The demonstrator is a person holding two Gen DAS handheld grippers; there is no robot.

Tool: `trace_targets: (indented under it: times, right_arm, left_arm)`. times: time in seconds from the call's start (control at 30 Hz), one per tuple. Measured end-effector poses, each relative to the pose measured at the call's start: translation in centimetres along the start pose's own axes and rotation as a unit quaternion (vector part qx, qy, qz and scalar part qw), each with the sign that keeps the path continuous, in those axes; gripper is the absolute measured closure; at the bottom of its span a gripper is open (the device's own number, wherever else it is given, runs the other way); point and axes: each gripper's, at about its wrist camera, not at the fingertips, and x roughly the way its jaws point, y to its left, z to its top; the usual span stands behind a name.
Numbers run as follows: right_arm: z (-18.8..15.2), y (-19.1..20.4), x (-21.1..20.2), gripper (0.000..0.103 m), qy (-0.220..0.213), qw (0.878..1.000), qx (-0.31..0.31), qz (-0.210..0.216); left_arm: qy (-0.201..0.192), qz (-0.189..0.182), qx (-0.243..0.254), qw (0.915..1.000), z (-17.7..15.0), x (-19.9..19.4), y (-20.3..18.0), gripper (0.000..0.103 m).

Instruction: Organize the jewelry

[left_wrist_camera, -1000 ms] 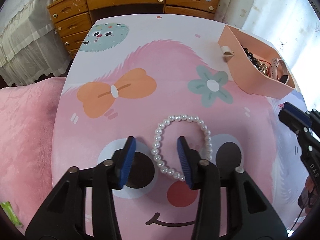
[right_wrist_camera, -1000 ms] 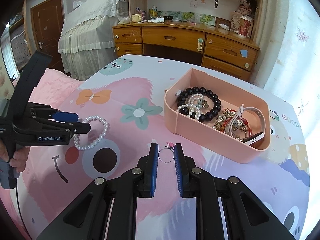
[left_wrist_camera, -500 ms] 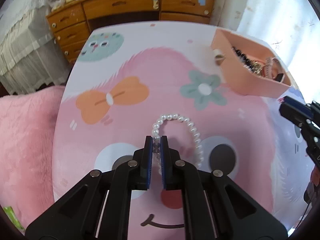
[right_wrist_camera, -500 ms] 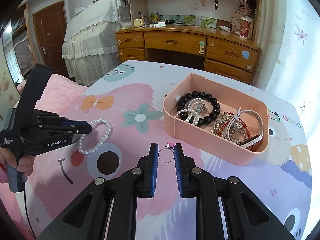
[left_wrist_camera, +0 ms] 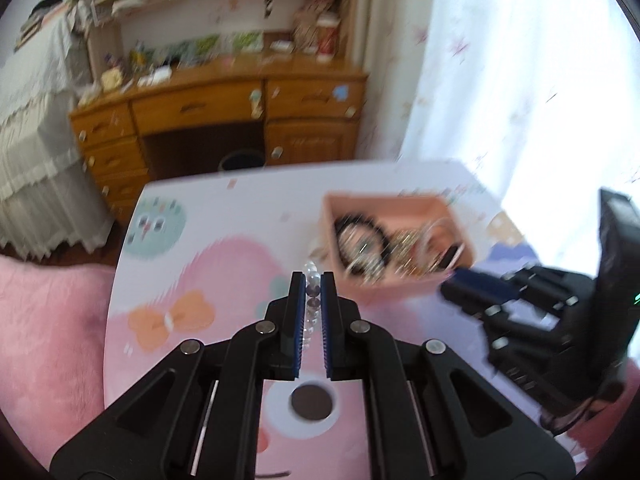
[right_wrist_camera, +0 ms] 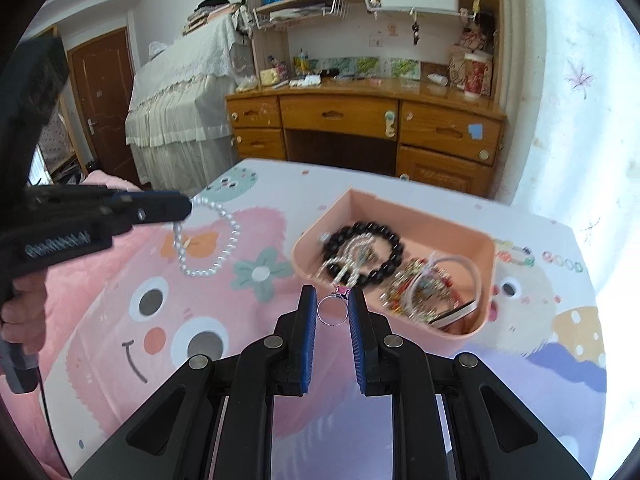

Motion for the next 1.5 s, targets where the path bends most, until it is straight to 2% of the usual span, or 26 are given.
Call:
trace_targets:
  times: [0.13,0.27,0.37,0.43,0.47,0.5,0.53,0.57,0.63,0.73,0.77,0.83,0.9,0.93,0.97,1.07,1.1,1.17,1.23,1.3,1.4,1.5]
  right_arm:
    - [1.7,-1.4,-0.8,0.087,-0.026,1.0,0.008,-0.01]
    - [3.4,-2.7,-1.1,0.087,-0.048,0.998,0.019,-0.019]
    - [4.3,-3.0,-0.9,0.087,-0.047,0.998,0.022,-0.03]
    - [4.6,-3.3,-0.6,0.084,-0.044,0.998,0.03,-0.042]
    - [4.7,-3.4,-0.4,0.069,-0.037,0.998,0.035,-0.047]
    - [4.7,-3.5,-0.1,0.047,-0.032,0.997,0.039,-0.051]
    - [4.6,-3.5,-0.2,0.039,-0.031,0.997,0.043,-0.057]
    - [4.5,-3.5,-0.3,0.03,-0.035,0.996,0.046,-0.065]
    - [4.1,-3.5,-0.4,0.029,-0.033,0.995,0.056,-0.076]
    - [3.3,-3.4,-0.2,0.022,-0.014,0.993,0.074,-0.096]
    - [2.8,-3.4,-0.1,0.018,-0.008,0.991,0.081,-0.103]
    - [1.4,-3.3,0.2,0.017,0.008,0.988,0.108,-0.113]
    - [-0.6,-3.5,0.4,0.016,0.033,0.98,0.161,-0.109]
    - [-1.9,-3.9,0.4,0.016,0.054,0.973,0.202,-0.103]
    - [-3.2,-4.2,0.4,0.016,0.077,0.963,0.236,-0.101]
    - [-8.1,-4.4,-0.3,0.016,0.167,0.917,0.343,-0.115]
    - [-9.7,-4.2,-1.1,0.016,0.185,0.905,0.366,-0.116]
    - [-11.2,-3.0,-3.2,0.016,0.178,0.909,0.353,-0.13]
    - [-12.7,-1.9,-4.5,0.016,0.213,0.912,0.324,-0.131]
    - [-14.4,-1.0,-6.2,0.016,0.245,0.914,0.298,-0.127]
    - [-16.2,0.1,-9.9,0.015,0.25,0.92,0.278,-0.12]
    - [-17.3,0.7,-13.4,0.013,0.259,0.915,0.285,-0.121]
  left_arm:
    - [-0.04,-0.019,0.018,0.9989,2.8,-1.1,-2.5,0.098]
    - [-0.067,-0.03,0.027,0.997,5.3,-0.6,-4.4,0.098]
    - [-0.069,-0.039,0.027,0.9965,7.0,0.7,-5.4,0.098]
    - [-0.051,-0.056,0.026,0.9968,8.0,2.3,-5.6,0.098]
    - [-0.038,-0.065,0.025,0.9968,8.3,3.1,-5.6,0.096]
    - [-0.026,-0.067,0.023,0.9972,8.5,3.8,-5.6,0.093]
    - [-0.014,-0.059,0.017,0.998,8.7,4.3,-5.5,0.079]
    - [-0.009,-0.053,0.013,0.9985,8.6,4.7,-5.2,0.053]
    - [-0.015,-0.052,0.0,0.9985,8.1,4.6,-4.3,0.033]
    - [-0.013,-0.049,-0.004,0.9987,7.2,4.4,-2.5,0.031]
    - [-0.006,-0.045,-0.005,0.999,6.8,4.4,-1.7,0.031]
    - [0.008,-0.028,-0.013,0.9995,5.6,4.5,-0.2,0.031]
    - [0.017,-0.023,-0.036,0.9989,3.6,4.1,1.8,0.031]
    - [0.023,-0.026,-0.048,0.9983,2.3,3.7,2.7,0.031]
    - [0.035,-0.028,-0.06,0.9972,0.9,3.4,3.5,0.031]
    - [0.082,-0.006,-0.08,0.9934,-3.2,2.5,4.6,0.031]
    - [0.098,0.006,-0.086,0.9915,-4.4,2.2,4.6,0.031]
    - [0.128,0.038,-0.096,0.9863,-7.5,1.1,4.7,0.031]
    - [0.152,0.072,-0.099,0.9807,-10.8,-0.5,4.0,0.031]
    - [0.175,0.089,-0.092,0.9763,-13.4,-2.1,3.0,0.031]
    - [0.19,0.098,-0.087,0.9731,-15.9,-5.0,0.7,0.031]
    - [0.205,0.093,-0.095,0.9697,-17.2,-7.9,-1.9,0.031]
